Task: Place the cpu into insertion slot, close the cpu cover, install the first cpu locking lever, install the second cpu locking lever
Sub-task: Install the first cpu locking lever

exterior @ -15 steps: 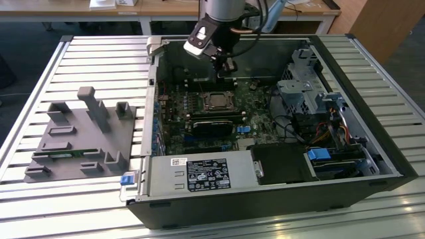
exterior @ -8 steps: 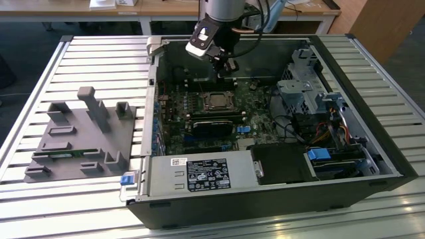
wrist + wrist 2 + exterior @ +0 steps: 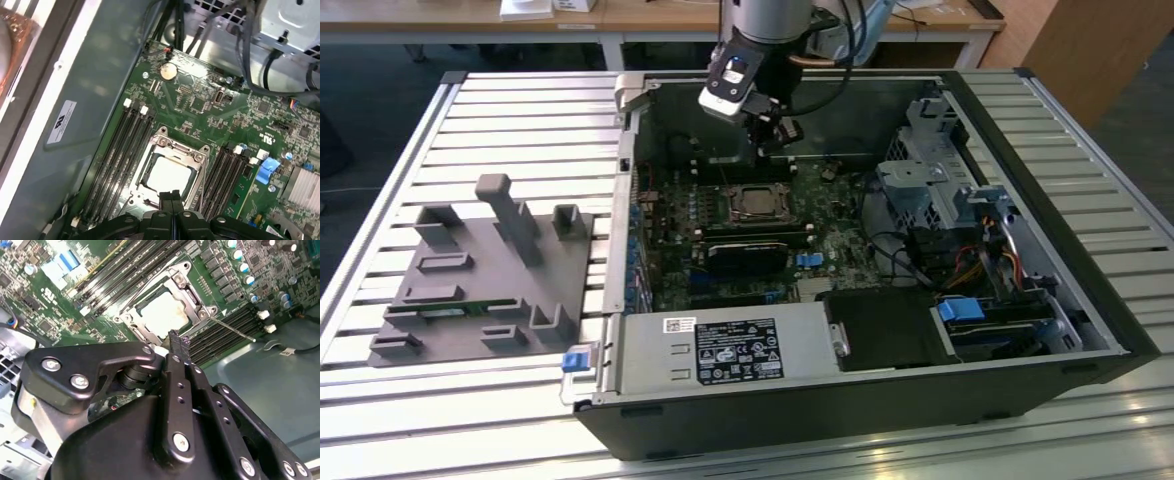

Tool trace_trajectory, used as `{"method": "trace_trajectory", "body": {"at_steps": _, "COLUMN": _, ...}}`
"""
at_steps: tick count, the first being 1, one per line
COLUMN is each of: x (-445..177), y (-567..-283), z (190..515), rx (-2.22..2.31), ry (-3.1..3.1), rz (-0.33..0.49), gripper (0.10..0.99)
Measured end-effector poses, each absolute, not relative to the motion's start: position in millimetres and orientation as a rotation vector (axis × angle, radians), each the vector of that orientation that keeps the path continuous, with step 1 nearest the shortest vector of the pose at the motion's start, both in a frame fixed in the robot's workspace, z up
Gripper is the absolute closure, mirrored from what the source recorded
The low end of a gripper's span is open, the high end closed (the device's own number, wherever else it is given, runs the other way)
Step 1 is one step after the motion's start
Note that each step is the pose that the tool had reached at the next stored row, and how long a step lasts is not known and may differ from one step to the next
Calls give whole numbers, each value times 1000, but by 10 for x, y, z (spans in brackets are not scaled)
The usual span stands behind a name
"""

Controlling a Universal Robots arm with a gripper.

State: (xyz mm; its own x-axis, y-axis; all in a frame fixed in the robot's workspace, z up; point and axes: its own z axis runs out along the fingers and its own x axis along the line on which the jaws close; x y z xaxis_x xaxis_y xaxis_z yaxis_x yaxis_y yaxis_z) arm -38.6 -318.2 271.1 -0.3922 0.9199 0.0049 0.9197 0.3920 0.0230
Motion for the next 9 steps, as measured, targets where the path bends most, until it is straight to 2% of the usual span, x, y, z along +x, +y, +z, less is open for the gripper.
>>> {"method": "trace_trajectory", "body": {"at_steps": 9, "x": -386, "y": -3182, "z": 2711, "rx": 1608, "ry": 2690, "rz": 35, "gripper": 965}}
